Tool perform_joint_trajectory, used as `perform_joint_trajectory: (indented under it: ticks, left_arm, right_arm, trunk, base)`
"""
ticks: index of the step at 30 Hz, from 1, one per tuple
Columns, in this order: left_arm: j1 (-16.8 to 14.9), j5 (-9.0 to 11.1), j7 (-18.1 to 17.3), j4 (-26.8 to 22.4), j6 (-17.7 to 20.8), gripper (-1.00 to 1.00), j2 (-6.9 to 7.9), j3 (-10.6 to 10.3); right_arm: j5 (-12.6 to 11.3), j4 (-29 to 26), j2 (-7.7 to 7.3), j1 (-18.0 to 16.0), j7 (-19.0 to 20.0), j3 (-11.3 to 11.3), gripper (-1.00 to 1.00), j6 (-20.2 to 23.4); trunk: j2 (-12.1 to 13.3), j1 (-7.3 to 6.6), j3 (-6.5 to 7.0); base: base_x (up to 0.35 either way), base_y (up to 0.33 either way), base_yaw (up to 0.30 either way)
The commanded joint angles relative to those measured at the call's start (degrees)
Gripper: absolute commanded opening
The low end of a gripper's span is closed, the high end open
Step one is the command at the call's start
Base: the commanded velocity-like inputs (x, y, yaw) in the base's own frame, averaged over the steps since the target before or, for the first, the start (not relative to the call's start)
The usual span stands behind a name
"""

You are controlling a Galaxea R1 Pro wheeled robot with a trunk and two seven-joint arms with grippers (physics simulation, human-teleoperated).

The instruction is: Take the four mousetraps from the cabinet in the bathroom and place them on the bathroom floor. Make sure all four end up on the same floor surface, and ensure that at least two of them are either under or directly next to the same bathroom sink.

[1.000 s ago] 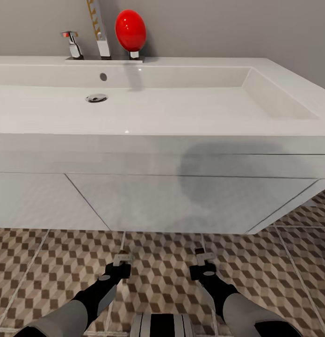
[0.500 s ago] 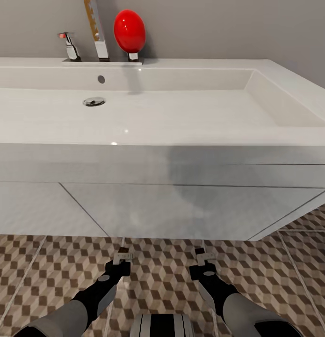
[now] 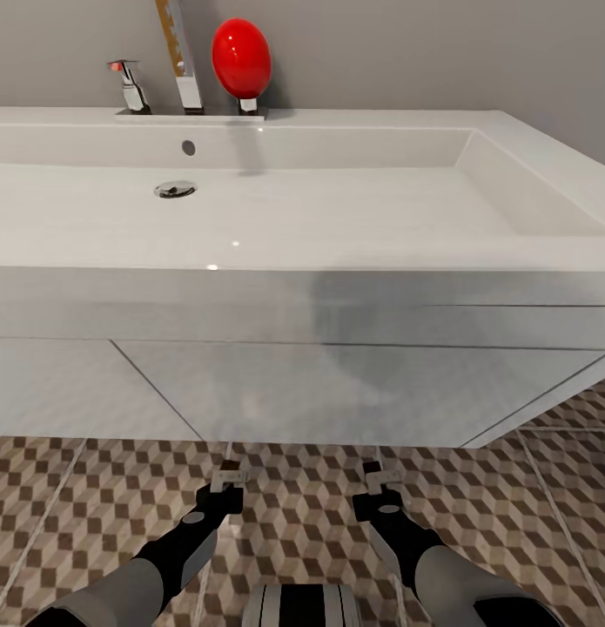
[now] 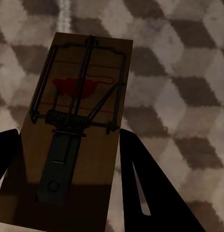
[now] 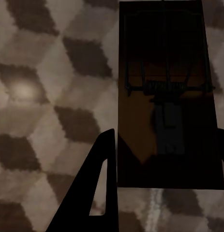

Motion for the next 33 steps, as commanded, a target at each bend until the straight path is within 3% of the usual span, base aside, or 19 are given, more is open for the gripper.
perform_joint_trajectory:
  ticks: [1, 16, 33]
  left_arm:
    - [0.0, 0.2, 0.5, 0.0, -0.2, -1.00, 0.02, -0.5]
    - [0.0, 0.5, 0.5, 0.0, -0.5, -1.00, 0.11, -0.1]
    - [0.0, 0.4, 0.5, 0.0, -0.5, -1.00, 0.10, 0.0]
  right_arm:
    - [0.4, 0.0, 0.01, 0.0, -0.2, 0.1, -1.00, 0.2]
    - [0.5, 0.0, 0.01, 0.0, -0.2, 0.1, -1.00, 0.2]
    - [0.5, 0.0, -0.01, 0.0, -0.2, 0.1, -1.00, 0.2]
  trunk:
    - [0.0, -0.01, -0.03]
    - [0.0, -0.01, -0.03]
    - [0.0, -0.01, -0.03]
  base:
    - [0.000, 0.000, 0.000]
    - [0.004, 0.000, 0.000]
    - [0.094, 0.000, 0.000]
